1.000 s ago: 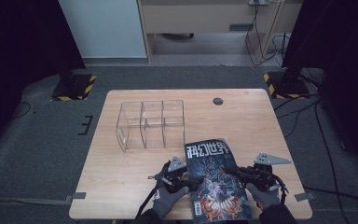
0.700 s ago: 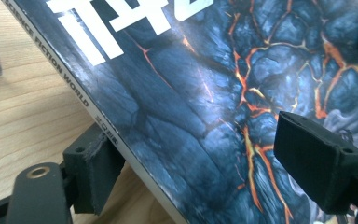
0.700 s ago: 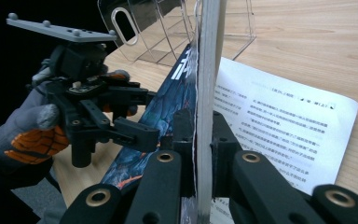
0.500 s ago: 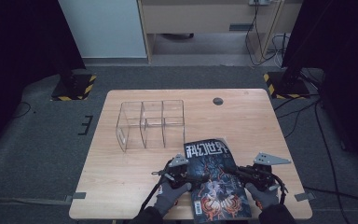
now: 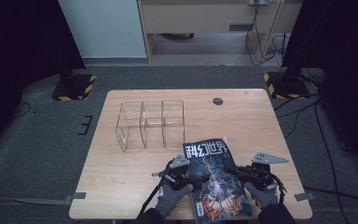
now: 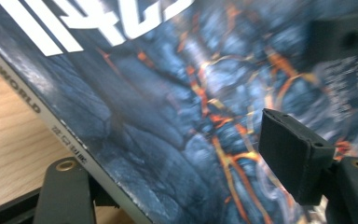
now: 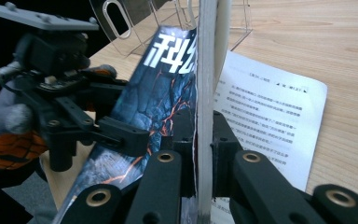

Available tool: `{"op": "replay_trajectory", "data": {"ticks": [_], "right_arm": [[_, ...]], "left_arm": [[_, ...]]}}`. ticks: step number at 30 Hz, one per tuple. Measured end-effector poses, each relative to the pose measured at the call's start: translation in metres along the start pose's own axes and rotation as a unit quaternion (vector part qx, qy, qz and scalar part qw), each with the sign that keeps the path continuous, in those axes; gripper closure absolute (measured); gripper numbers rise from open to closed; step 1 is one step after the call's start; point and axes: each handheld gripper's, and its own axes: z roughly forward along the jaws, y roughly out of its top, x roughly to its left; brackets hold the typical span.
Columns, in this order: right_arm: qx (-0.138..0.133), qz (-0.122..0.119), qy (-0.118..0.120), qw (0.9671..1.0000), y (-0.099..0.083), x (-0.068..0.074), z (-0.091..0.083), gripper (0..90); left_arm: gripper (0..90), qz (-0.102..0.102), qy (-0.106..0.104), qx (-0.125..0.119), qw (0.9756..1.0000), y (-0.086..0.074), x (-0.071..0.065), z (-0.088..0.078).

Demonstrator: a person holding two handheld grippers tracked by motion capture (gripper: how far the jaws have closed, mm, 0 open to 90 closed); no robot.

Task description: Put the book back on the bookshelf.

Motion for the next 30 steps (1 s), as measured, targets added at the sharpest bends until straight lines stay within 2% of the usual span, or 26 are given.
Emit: {"op": "replay_trajectory", "data": {"ticks": [3,17,23,27,30], "right_arm": [[-0.007,0.001,0.005,1.0000,0.000,0.000,-0.001,84.6],[-0.015,-0.001,0.008,0.9999,0.003,0.000,0.001,84.6],[-0.017,-0.003,0.011,0.9998,0.004,0.001,0.001,84.7],[-0.025,-0.007,0.020,0.9995,0.004,0.002,-0.001,84.6],[-0.027,-0.007,0.024,0.9993,0.005,0.003,-0.001,84.7]], "left_arm": [[27.1,0.011,0.001,-0.002,0.9999,0.002,-0.004,-0.001],[24.2,0.018,0.007,-0.016,0.9997,0.007,-0.008,-0.001],[23.1,0.007,-0.004,-0.019,0.9998,0.009,-0.007,-0.002],[22.4,0.011,-0.009,-0.024,0.9996,0.011,-0.009,-0.005],[20.8,0.026,-0.004,-0.021,0.9994,0.011,-0.010,-0.004]]}}
